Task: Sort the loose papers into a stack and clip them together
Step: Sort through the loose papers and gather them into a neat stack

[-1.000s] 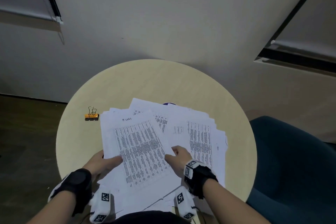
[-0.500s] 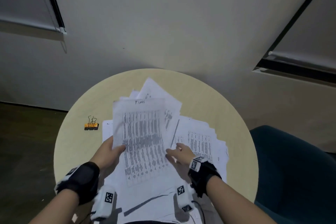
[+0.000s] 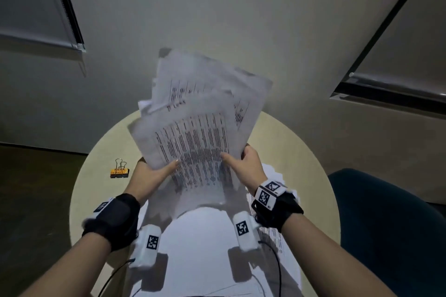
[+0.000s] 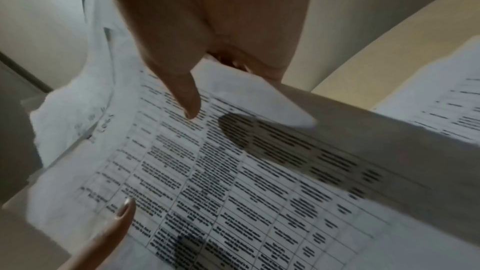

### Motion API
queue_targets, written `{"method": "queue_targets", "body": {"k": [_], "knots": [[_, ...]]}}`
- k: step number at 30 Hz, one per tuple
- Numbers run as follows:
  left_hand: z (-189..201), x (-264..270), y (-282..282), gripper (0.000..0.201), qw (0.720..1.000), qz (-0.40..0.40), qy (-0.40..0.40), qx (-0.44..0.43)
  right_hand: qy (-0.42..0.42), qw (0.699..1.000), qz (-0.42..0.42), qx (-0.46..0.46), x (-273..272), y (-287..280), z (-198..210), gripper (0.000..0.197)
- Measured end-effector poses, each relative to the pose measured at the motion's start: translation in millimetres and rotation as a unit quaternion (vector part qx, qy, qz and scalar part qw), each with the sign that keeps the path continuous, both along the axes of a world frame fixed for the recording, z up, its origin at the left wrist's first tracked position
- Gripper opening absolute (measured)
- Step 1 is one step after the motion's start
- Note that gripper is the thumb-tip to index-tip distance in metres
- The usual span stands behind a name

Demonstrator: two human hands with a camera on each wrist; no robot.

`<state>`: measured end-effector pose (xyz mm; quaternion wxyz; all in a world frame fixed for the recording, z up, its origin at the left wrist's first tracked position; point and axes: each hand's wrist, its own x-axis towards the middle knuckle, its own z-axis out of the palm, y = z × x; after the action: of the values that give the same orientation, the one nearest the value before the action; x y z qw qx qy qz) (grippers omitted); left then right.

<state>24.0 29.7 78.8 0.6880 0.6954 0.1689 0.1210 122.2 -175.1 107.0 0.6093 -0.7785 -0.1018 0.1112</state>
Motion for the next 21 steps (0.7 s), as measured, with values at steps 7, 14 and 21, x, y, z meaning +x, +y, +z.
{"method": "queue_targets", "body": {"k": [7, 14, 21], "knots": [[-1, 9, 0, 0.023, 0.999, -0.009, -0.037, 0.012, 0.047, 0.999, 0.008, 0.004, -1, -10, -5, 0.024], [-1, 17, -2, 0.015, 0.996, 0.036, -0.031, 0.079, -0.096, 0.992, -0.072, -0.046, 2, -21, 19, 0.064], [39, 34, -17, 0.025, 0.870, -0.060, -0.204, 0.445, -0.290, 0.915, 0.101, -0.262, 0, -29, 67, 0.038]]}}
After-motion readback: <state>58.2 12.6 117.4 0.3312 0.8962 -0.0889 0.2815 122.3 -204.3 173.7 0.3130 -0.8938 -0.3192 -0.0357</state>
